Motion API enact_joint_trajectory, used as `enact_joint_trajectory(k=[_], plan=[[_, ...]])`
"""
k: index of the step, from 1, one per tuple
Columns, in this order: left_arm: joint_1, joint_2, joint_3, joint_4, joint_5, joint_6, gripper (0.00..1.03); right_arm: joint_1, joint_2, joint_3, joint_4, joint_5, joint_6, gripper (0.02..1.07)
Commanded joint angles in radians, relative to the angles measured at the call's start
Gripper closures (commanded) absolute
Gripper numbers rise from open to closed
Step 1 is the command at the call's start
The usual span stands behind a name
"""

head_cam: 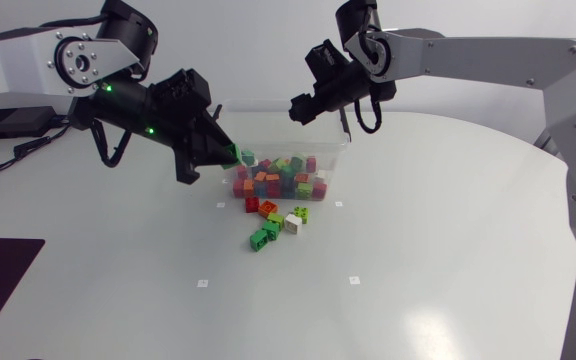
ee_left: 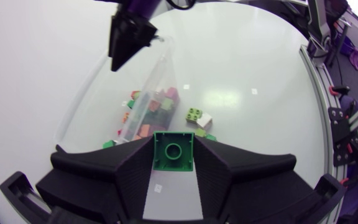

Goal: Place the duplo bricks in the container

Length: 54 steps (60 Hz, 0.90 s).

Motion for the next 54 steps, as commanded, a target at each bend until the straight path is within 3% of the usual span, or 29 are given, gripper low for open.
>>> enact_joint_trajectory(k=[1, 11, 22, 54], plan=[[0.014, -0.001, 0.036, 0.069, 0.012, -0.107, 0.72, 0.000, -0.024, -0.015, -0.006, 0.010, 0.022, 0.11], [0.019, 0.048, 0.089, 0.217, 0.012, -0.275, 0.71, -0.007, -0.106, -0.103, 0.005, 0.011, 0.014, 0.11], [0.018, 0.135, 0.175, 0.288, 0.009, -0.387, 0.70, -0.015, -0.215, -0.258, 0.038, 0.010, -0.012, 0.11], [-0.012, 0.348, 0.313, 0.468, -0.146, -0.577, 0.69, 0.006, -0.437, -0.683, 0.152, 0.008, -0.070, 0.11]])
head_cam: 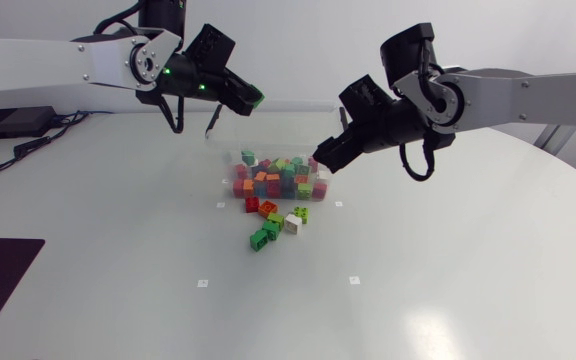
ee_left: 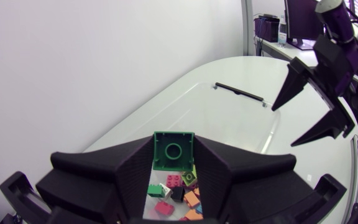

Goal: Place the duplo bricks in the container

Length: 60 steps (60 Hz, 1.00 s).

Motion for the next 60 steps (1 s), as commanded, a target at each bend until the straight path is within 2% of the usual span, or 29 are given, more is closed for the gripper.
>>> enact_joint_trajectory(k=[1, 15, 41, 53, 56, 58, 59, 60], plan=[[0.000, 0.056, 0.056, 0.017, -0.017, -0.048, 0.69, 0.016, -0.023, -0.074, -0.005, 0.002, -0.024, 0.11], [-0.005, 0.135, 0.122, 0.034, -0.063, -0.066, 0.69, 0.026, -0.072, -0.170, 0.074, 0.011, -0.049, 0.12], [-0.011, 0.227, 0.216, 0.027, -0.112, -0.074, 0.69, 0.019, -0.106, -0.026, 0.079, 0.083, -0.052, 0.12], [-0.014, 0.269, 0.268, -0.002, -0.124, -0.072, 0.69, 0.021, -0.184, -0.054, 0.097, 0.082, -0.047, 0.12], [-0.016, 0.280, 0.286, -0.014, -0.143, -0.074, 0.62, 0.022, -0.204, -0.074, 0.097, 0.080, -0.047, 0.12], [-0.016, 0.280, 0.293, -0.016, -0.146, -0.080, 0.46, 0.026, -0.218, -0.092, 0.097, 0.079, -0.047, 0.12], [-0.016, 0.280, 0.293, -0.016, -0.146, -0.083, 0.43, 0.027, -0.221, -0.100, 0.097, 0.079, -0.047, 0.12], [-0.016, 0.278, 0.293, -0.016, -0.147, -0.091, 0.29, 0.030, -0.224, -0.108, 0.097, 0.077, -0.049, 0.12]])
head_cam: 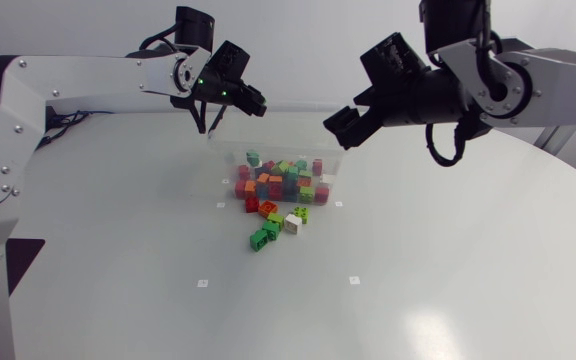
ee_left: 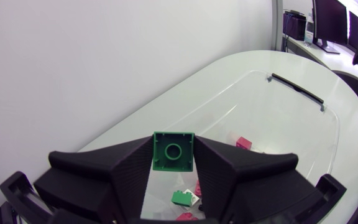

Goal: Place the duplo bricks in the container

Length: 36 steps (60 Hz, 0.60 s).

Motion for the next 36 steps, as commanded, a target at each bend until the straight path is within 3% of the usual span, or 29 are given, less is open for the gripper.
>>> enact_joint_trajectory(k=[1, 5, 26, 36], plan=[[-0.008, 0.025, 0.044, -0.007, -0.009, -0.037, 0.22, 0.013, -0.032, -0.060, 0.011, -0.001, -0.010, 0.12], [-0.006, -0.005, 0.024, -0.013, -0.014, -0.041, 0.05, 0.027, -0.040, -0.096, 0.010, -0.011, -0.016, 0.12], [0.009, -0.363, -0.276, -0.003, 0.009, -0.038, 0.05, 0.096, 0.038, -0.213, 0.054, -0.023, -0.047, 0.13], [-0.002, -0.550, -0.444, -0.075, 0.029, 0.055, 0.06, 0.110, 0.124, -0.205, 0.066, -0.021, -0.062, 0.13]])
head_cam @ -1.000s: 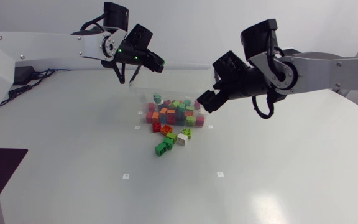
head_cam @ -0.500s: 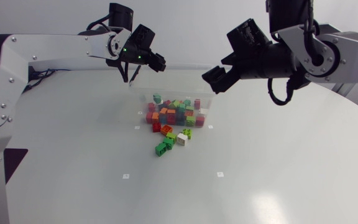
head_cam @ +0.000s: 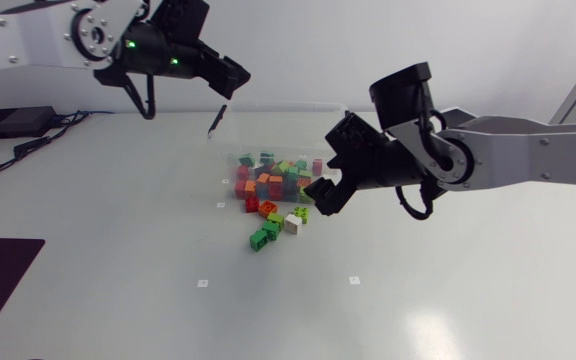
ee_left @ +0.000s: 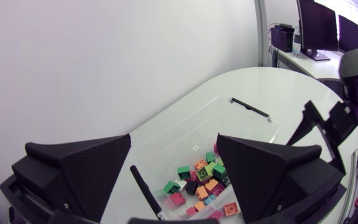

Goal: Place the duplo bricks in the container

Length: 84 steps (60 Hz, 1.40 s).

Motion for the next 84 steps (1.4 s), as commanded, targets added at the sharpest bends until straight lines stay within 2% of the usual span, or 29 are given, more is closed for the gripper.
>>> enact_joint_trajectory(k=[1, 14, 25, 49, 58, 68, 80, 84], plan=[[-0.007, -0.078, -0.096, -0.049, 0.009, 0.058, 0.06, 0.012, 0.057, -0.017, 0.012, 0.001, -0.031, 0.13], [-0.031, -0.221, -0.298, -0.160, 0.015, 0.201, 0.06, 0.037, 0.151, -0.005, 0.017, 0.004, -0.057, 0.16], [-0.060, -0.239, -0.421, -0.232, 0.015, 0.293, 0.06, 0.074, 0.249, 0.041, 0.003, 0.028, -0.060, 0.21], [-0.076, -0.108, -0.485, -0.247, 0.001, 0.339, 0.06, 0.075, 0.392, 0.187, -0.095, 0.045, -0.056, 0.21], [-0.074, -0.085, -0.487, -0.247, 0.001, 0.342, 0.06, 0.075, 0.433, 0.207, -0.107, 0.054, -0.057, 0.29], [-0.074, -0.054, -0.481, -0.246, -0.003, 0.344, 0.06, 0.075, 0.447, 0.210, -0.117, 0.054, -0.068, 0.47], [-0.074, -0.029, -0.479, -0.242, -0.013, 0.345, 0.06, 0.088, 0.485, 0.247, -0.132, 0.053, -0.073, 0.48], [-0.076, -0.026, -0.479, -0.241, -0.017, 0.348, 0.06, 0.089, 0.502, 0.270, -0.135, 0.054, -0.071, 0.53]])
